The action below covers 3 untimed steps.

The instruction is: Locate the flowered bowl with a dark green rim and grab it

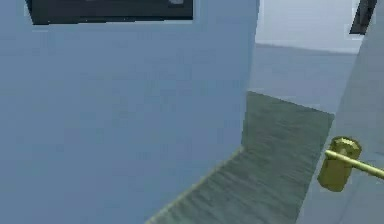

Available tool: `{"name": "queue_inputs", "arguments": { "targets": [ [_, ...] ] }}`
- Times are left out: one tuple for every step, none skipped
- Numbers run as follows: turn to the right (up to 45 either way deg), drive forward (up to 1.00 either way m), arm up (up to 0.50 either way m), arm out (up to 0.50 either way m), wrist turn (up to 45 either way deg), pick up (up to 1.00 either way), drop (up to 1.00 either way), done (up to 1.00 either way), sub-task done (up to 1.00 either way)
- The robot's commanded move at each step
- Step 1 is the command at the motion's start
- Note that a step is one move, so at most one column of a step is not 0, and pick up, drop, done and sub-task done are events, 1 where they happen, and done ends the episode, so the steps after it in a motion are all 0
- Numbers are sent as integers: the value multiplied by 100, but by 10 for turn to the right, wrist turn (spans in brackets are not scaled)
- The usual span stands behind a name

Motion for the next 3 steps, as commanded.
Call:
{"name": "queue_inputs", "arguments": {
  "targets": [
    [0,80,0,0,0,0,0,0,0],
    [450,0,0,0,0,0,0,0,0],
    [240,0,0,0,0,0,0,0,0]
  ]
}}
